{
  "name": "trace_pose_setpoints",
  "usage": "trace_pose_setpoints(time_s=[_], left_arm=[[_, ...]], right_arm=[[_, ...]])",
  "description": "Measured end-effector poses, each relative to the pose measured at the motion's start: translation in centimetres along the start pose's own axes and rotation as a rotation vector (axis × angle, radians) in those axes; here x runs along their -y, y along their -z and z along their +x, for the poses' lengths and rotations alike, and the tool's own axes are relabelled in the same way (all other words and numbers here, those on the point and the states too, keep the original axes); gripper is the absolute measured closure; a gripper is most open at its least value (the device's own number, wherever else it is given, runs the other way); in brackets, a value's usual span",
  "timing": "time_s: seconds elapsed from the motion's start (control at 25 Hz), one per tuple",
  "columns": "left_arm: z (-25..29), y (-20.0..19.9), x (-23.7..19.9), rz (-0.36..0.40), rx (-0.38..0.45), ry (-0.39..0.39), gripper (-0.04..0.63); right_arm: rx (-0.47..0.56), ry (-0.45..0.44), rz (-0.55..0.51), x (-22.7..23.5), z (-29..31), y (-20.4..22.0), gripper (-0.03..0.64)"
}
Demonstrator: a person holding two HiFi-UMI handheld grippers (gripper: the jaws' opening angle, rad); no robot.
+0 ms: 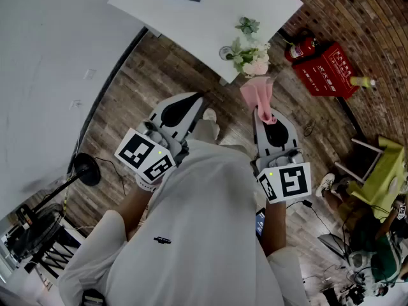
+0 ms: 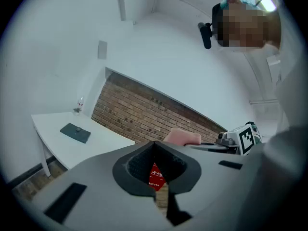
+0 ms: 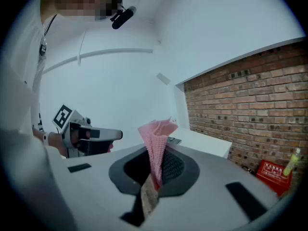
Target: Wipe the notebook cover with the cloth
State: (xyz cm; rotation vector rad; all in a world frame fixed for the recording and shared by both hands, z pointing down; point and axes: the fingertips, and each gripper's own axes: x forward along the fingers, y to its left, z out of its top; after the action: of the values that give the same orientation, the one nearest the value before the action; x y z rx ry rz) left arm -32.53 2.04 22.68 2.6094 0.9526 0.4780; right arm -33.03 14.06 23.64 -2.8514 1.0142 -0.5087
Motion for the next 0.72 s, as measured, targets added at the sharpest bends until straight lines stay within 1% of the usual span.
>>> trace_pose_setpoints(time_s=[0.12,0.24,0.36,0.48,0.64,0.72], left_arm=[[1.2,-1.1,0.3,0.038,0.029,-0.043,0.575],[2.0,-1.6,0.8,0.052,0.058,-0.099,0.575],[2.7,-1.3,1.9,0.028,0.082,-0.173,0.575],[3.9,-0.3,3.8,0.011,0.09,-0.236,0.575],[6.6,0.9,6.8,-0.015,0.109,-0.291,0.575],[7.9,1.5,8.3,-0.012,0.109,-0.311,0.575]], right_arm=[[-0.017,-0.05,-0.036,1.1,0.9,-0.2,0.597],[-0.019,-0.098,-0.057,2.6,1.1,-0.2,0.597],[0.001,-0.142,-0.039,4.6,0.1,-0.7,0.596],[0.01,-0.179,-0.035,7.3,-1.8,-1.1,0.595],[0.03,-0.192,-0.016,12.4,-4.9,-1.3,0.594],[0.05,-0.197,0.029,14.7,-6.6,-1.0,0.594]])
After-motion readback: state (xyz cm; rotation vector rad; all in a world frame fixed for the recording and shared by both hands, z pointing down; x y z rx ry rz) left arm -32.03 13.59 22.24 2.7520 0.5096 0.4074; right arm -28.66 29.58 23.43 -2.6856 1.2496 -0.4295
